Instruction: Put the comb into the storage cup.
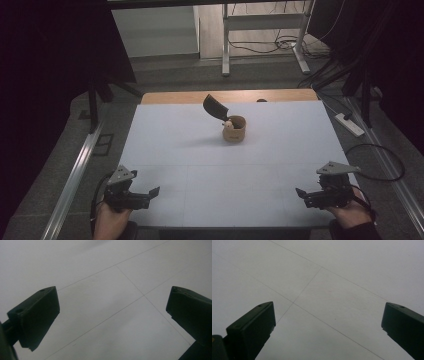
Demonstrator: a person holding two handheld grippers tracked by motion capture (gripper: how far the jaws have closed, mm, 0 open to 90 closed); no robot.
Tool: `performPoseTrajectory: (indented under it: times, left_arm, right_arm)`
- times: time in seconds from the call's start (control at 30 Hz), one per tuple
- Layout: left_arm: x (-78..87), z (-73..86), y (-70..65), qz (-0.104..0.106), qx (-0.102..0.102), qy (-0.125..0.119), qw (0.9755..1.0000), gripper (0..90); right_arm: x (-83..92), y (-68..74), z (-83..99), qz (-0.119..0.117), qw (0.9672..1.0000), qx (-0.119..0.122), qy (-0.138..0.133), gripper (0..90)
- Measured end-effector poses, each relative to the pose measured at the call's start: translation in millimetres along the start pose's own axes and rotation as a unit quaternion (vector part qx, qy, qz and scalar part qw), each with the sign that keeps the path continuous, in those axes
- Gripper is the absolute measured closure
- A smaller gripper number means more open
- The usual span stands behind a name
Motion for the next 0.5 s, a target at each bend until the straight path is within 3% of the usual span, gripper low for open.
performPoseTrajectory:
  times: [0.5]
  left_arm:
    - [-4.3,1.7,-0.4,-0.005,-0.005,0.024,0.9997,0.0]
  right_arm:
    - [-0.6,-1.3,0.4,0.006,1.0,-0.005,0.003,0.0]
Point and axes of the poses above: each handheld gripper's, and its own axes: x roughly backward along the jaws, z roughly out of its underside, y roughly to its left, the point moved 7 cm from there along -x, roughly forward along the jaws, and after that the axes turned 7 degrees about -z, right-handed, at the moved point
